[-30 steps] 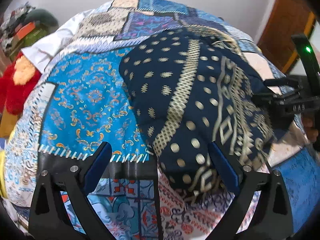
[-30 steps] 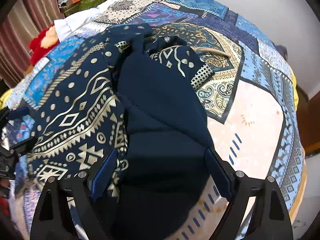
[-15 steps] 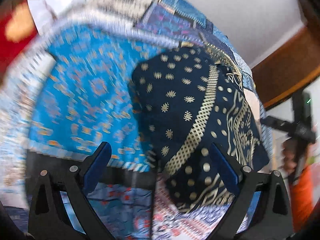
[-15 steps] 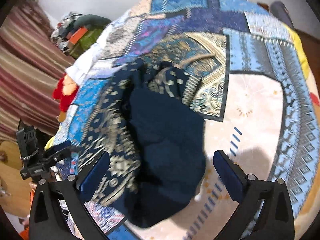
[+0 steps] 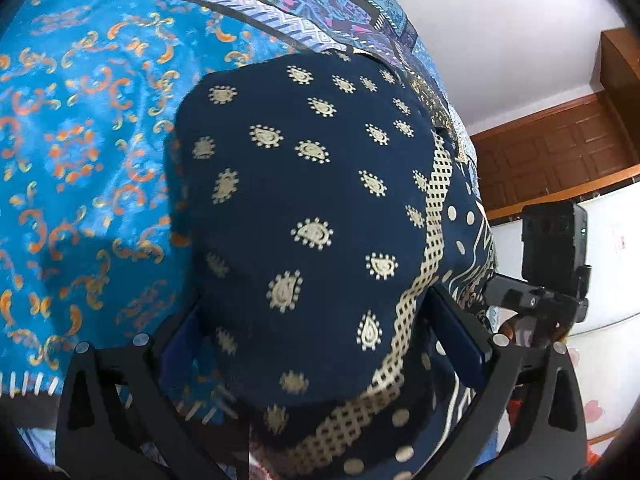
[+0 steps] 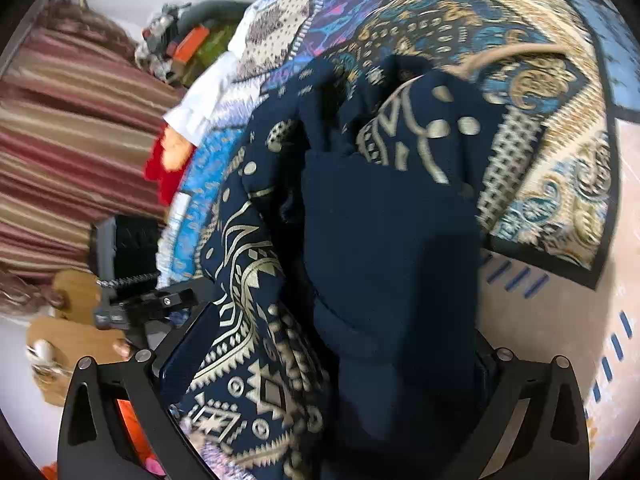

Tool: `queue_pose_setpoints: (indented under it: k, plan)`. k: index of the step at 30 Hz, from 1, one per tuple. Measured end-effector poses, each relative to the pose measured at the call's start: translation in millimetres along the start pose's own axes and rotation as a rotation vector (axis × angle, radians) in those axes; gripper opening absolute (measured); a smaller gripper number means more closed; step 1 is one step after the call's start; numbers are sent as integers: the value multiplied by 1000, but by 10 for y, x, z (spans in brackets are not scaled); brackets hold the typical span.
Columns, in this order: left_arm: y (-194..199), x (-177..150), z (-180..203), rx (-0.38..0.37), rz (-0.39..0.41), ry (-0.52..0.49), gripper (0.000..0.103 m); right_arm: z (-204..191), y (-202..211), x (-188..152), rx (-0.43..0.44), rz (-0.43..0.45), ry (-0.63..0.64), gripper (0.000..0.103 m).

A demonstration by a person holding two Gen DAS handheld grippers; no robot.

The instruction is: Fold large clothes

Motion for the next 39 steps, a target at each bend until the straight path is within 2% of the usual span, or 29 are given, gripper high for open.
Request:
queue_pose_setpoints:
  k: [1,3,4,5,6,7,8,10,13,20,25,29,34,37,39]
  plan:
    - [11,5,11,3,10,-1,103,-11,-28,2,-9,-2,7,103]
    - [67,11,25,13,42,-5,96,-38,-77,14,-20,2,22,100]
    - [122,3,44,18,62,-16,85,-35,-84,16,-37,9,27,89]
    - [183,-12,61,38,79,-36,77,-18,-86,22,-57,14,30,70]
    - [227,-22,67,55,86,-54,74,-6,-86,17,-74,14,30,60]
    - [278,-29,86,83,96,-75,70,6,-84,11,-58,14,14,45]
    - [312,-33,96,104,101,-87,67,9,-79,9,-30,15,-19,37]
    - [430,-36,146,131,112,-112,60,-49,-50,9,-21,26,-20,30]
    - [709,-30,176,143,151,-133,54,-227,-3,-11,-67,45,32,26]
    - [1577,43,79,202,272,-184,54,-929,28,31,-34,95,106,25]
    - [1936,37,-180,241,297,-181,54,-1352,-155,93,14,110,134,25]
    - [1839,-22,-552,280,262,-148,54,-1434,-557,97,19,74,128,25]
    - [1332,-131,-1058,330,167,-92,54,-1097,-1177,-1,2,-29,46,25]
    - [1184,-233,-1135,320,165,-136,57,-819,-1470,-64,-57,-90,26,26]
    - [1174,-279,-1114,368,192,-182,64,-701,-1532,-75,-89,-112,55,31]
Point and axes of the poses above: each gripper's, at about its wrist camera, not at the fingertips, and y roughly against the way its jaws point, z to its right, x to its top, the point moved 8 cm from there along -y, roughly the way its jaws point, and after that the axes turned 14 degrees about x, right-handed, at the moved point
